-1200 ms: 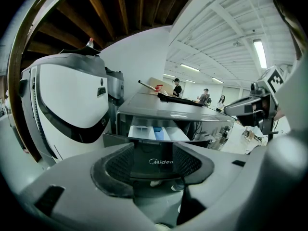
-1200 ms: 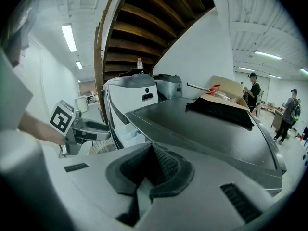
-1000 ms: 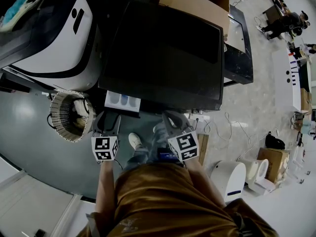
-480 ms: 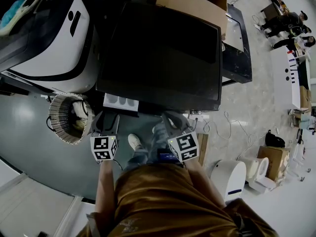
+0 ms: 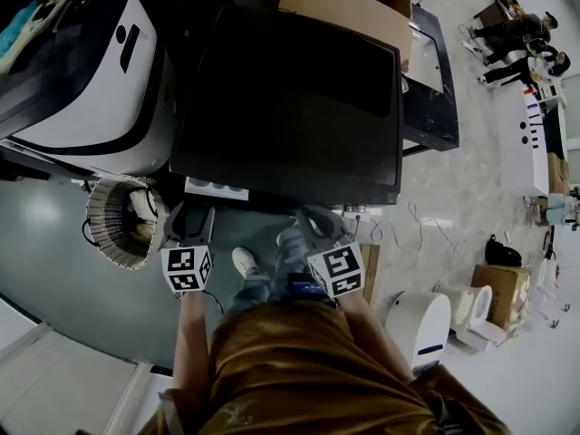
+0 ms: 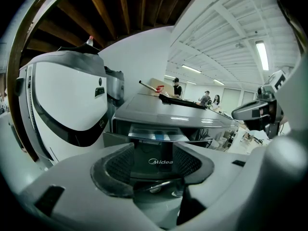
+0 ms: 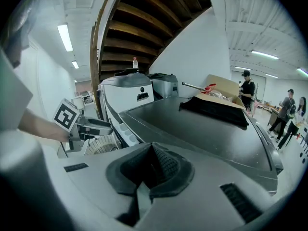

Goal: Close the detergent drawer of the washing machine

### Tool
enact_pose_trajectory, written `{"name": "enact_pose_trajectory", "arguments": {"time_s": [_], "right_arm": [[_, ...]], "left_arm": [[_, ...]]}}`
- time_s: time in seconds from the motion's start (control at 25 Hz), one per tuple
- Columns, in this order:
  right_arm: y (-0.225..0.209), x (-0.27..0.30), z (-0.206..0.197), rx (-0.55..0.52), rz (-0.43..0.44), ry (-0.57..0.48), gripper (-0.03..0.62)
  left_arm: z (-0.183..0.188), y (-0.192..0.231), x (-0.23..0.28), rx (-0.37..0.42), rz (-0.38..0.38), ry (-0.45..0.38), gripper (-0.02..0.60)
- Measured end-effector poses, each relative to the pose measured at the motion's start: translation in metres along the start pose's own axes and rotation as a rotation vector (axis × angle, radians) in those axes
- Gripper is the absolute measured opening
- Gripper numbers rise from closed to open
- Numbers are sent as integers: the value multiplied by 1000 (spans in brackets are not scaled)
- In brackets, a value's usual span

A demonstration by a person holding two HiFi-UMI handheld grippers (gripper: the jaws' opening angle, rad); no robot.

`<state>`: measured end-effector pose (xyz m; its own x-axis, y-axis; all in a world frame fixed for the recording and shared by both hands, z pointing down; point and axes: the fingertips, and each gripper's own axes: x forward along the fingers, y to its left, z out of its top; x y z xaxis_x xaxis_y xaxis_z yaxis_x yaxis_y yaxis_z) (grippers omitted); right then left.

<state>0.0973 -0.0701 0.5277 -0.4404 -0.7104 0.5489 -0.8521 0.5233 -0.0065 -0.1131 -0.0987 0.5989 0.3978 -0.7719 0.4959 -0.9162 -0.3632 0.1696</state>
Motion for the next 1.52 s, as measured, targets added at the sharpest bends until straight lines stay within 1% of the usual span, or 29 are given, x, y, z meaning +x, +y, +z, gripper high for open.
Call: {"name": "enact_pose_trajectory", "arguments": {"time_s": [0.52,0.84,1.12,1.24,1.36,1.52], "right_arm": [[-24,-3,5,8,-41,-3,12],[-40,-5,12,9,-75,-23,12],[-45,-13,21,1,-100,-52,12],[-48,-20,18,6,-115,-51,12],[-50,-30,21,40,-129,-84,12],[-51,-45,19,54,-142,-115,12]], "left_arm": [[10,5,20,-24,-4,-1,258],[19,8,35,-26,-14,1,259],[18,8,33,-33,-13,11,262],[17,8,33,-42,-12,10,262],[21,9,30,-45,-4,-3,262],[35,2,20,-49,2,-53,262]]}}
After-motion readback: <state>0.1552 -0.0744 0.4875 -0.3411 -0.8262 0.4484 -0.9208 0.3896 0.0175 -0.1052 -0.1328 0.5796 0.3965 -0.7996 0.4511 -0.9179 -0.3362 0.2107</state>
